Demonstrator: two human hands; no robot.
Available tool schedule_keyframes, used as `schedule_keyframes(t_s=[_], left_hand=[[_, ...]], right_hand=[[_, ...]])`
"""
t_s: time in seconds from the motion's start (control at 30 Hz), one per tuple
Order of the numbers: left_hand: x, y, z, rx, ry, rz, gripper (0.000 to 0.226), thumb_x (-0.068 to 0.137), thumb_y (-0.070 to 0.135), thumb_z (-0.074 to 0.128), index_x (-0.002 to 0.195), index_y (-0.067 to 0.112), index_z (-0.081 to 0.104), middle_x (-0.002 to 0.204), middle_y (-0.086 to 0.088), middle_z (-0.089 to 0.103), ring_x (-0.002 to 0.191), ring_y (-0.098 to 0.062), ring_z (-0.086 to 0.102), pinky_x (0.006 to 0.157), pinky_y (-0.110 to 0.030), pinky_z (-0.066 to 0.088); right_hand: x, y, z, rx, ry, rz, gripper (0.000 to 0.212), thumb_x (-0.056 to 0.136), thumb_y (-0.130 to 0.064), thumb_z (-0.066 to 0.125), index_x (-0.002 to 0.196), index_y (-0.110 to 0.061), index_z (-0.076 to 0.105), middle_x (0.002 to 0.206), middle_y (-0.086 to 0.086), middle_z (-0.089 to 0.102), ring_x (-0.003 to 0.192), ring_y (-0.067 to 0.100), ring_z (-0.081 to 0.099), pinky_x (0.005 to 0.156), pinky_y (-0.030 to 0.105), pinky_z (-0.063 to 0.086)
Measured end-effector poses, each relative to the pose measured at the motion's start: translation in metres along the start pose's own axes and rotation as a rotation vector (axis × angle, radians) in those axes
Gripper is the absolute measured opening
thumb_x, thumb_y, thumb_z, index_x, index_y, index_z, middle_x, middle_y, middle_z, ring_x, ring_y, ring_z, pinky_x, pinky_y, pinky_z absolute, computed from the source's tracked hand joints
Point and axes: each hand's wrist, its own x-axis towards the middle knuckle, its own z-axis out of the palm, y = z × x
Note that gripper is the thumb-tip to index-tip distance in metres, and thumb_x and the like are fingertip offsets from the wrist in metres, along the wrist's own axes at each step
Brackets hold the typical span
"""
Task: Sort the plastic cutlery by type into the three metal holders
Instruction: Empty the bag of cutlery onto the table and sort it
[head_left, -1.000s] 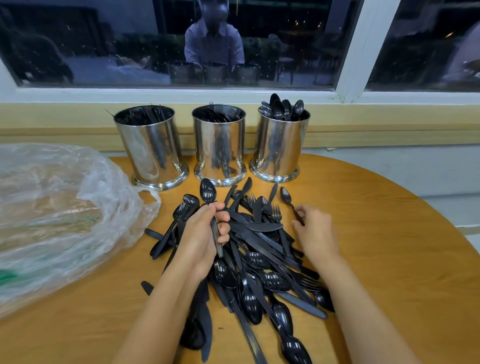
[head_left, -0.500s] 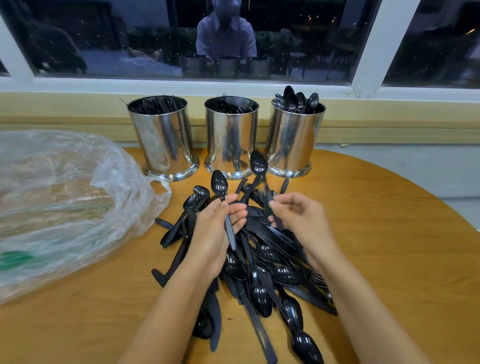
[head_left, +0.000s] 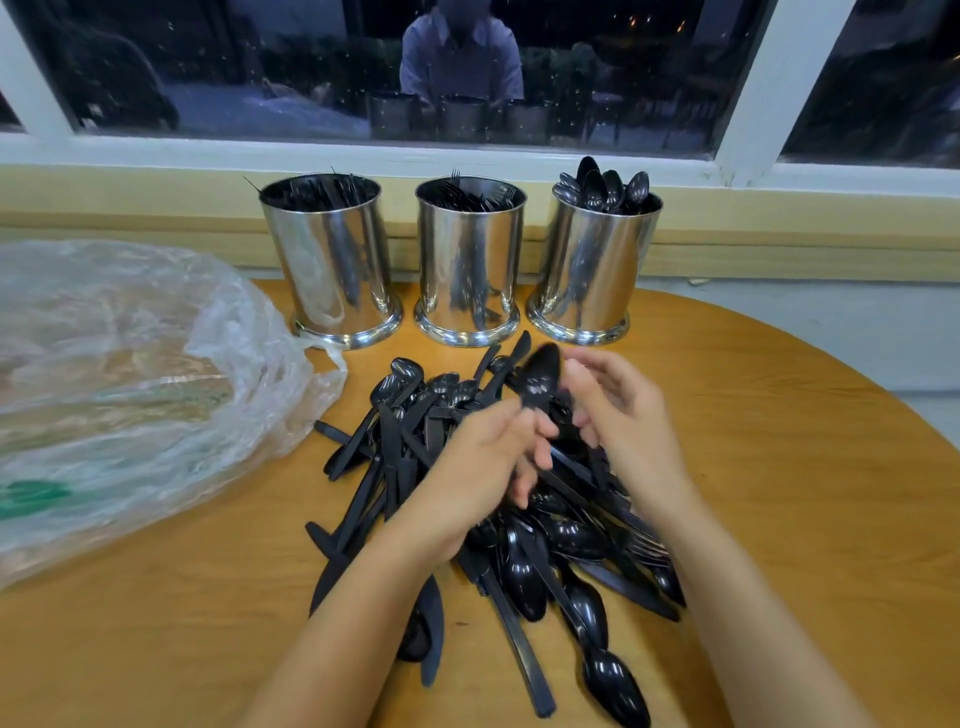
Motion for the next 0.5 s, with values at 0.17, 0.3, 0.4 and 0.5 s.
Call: schedule_keyframes(t_s=[0.17, 0.3, 0.4, 0.5], left_hand=[[-0.005, 0.003, 0.003, 0.047, -0.182, -0.036, 0.023, 0.107, 0.021, 0.038, 0.103, 0.008, 0.057, 0.064, 0.006, 0.056, 0.052, -0.009, 0.044, 0.057, -0.024, 0.044], [-0.012, 0.008, -0.002, -0.068, -0.431, -0.119, 0.036, 0.107, 0.016, 0.038, 0.08, 0.025, 0.061, 0.056, 0.008, 0.046, 0.052, -0.009, 0.033, 0.055, -0.023, 0.031], [-0.007, 0.006, -0.008, -0.094, -0.329, -0.134, 0.026, 0.106, 0.021, 0.039, 0.097, 0.02, 0.063, 0.054, 0.01, 0.031, 0.047, -0.005, 0.022, 0.045, -0.017, 0.018], [-0.001, 0.007, -0.025, -0.19, -0.121, -0.134, 0.023, 0.105, 0.024, 0.042, 0.109, 0.012, 0.061, 0.053, 0.011, 0.029, 0.044, -0.004, 0.023, 0.04, -0.016, 0.019]], right_hand=[[-0.003, -0.004, 0.001, 0.026, -0.101, -0.113, 0.018, 0.096, -0.006, 0.056, 0.096, -0.017, 0.07, 0.061, -0.007, 0.06, 0.051, 0.005, 0.048, 0.05, 0.014, 0.041], [-0.007, -0.008, 0.003, -0.019, -0.206, -0.189, 0.019, 0.094, -0.009, 0.059, 0.095, -0.021, 0.072, 0.057, 0.005, 0.057, 0.04, 0.006, 0.042, 0.04, 0.015, 0.034], [-0.004, -0.006, 0.001, 0.025, -0.184, -0.205, 0.019, 0.088, -0.016, 0.063, 0.103, -0.023, 0.072, 0.079, 0.015, 0.068, 0.058, 0.018, 0.057, 0.059, 0.02, 0.049], [0.005, 0.004, -0.005, -0.039, -0.106, -0.163, 0.019, 0.089, -0.012, 0.065, 0.105, -0.021, 0.071, 0.089, 0.005, 0.072, 0.078, 0.003, 0.06, 0.074, 0.012, 0.047]])
